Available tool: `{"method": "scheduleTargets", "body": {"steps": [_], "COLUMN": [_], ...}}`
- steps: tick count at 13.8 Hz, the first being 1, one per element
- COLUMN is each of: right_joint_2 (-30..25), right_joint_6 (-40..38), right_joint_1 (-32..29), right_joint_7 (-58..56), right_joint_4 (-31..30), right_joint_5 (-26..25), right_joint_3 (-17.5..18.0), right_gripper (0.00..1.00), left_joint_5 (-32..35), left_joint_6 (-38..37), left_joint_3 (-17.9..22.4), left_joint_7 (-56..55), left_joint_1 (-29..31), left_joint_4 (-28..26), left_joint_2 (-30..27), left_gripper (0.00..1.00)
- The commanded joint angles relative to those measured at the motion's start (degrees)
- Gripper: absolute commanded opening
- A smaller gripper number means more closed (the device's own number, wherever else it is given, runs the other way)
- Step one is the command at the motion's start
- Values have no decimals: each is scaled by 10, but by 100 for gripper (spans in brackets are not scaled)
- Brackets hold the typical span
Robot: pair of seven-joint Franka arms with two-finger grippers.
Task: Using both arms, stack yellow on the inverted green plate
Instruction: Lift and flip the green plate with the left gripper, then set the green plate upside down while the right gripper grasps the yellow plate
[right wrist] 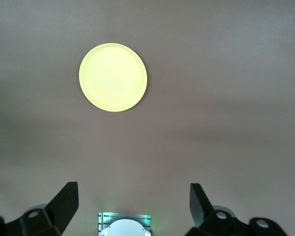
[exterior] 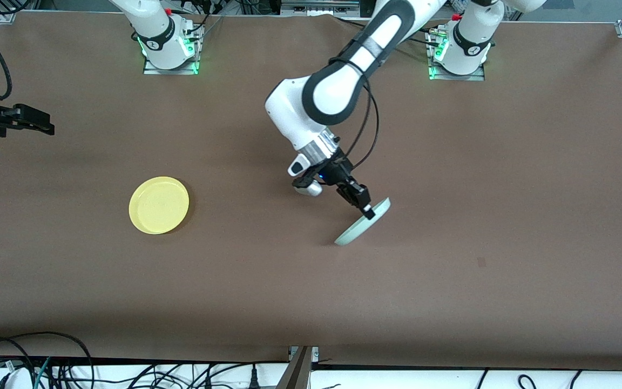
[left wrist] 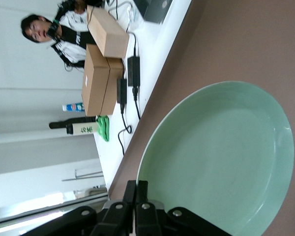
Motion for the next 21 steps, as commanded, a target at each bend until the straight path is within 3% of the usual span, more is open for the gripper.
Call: {"method": "scheduleTargets", "body": {"steps": [1,3,8,11,14,15,16,19,21], "right_joint_2": [24,24,54,101,163,174,185,203,201], "right_joint_6": [-8,-9,10,78,172,193,208,279,342], "right_joint_1": [-5,-8,-18,-20,-19,-20,-20,-20,-21], "right_joint_7": [5,5,6,6,16,15,15,15,13], "right_joint_4": [13,12,6,-5,-38,-48,-53,-104,-167], "right_joint_5": [-2,-2,2,13,59,74,77,79,119], "right_joint_3": [2,-5,-5,-5,-5,-5,-5,-5,-5], "right_gripper": [100,100,100,100,100,100,100,100,100], "left_joint_5": [22,52,106,105,97,95,87,65,48], "left_joint_6": [-25,-22,-28,-83,-97,-97,-97,-96,-92], "left_joint_3": [25,56,61,61,59,56,54,53,51], "left_joint_7": [-25,-39,-108,-145,-208,-220,-232,-324,-402], "left_joint_1": [-38,-69,-106,-142,-178,-182,-189,-218,-230], "left_joint_4": [100,102,85,83,65,63,63,62,63], "left_joint_2": [90,117,146,154,160,160,161,172,184], "left_gripper": [0,0,0,0,0,35,99,100,100]}}
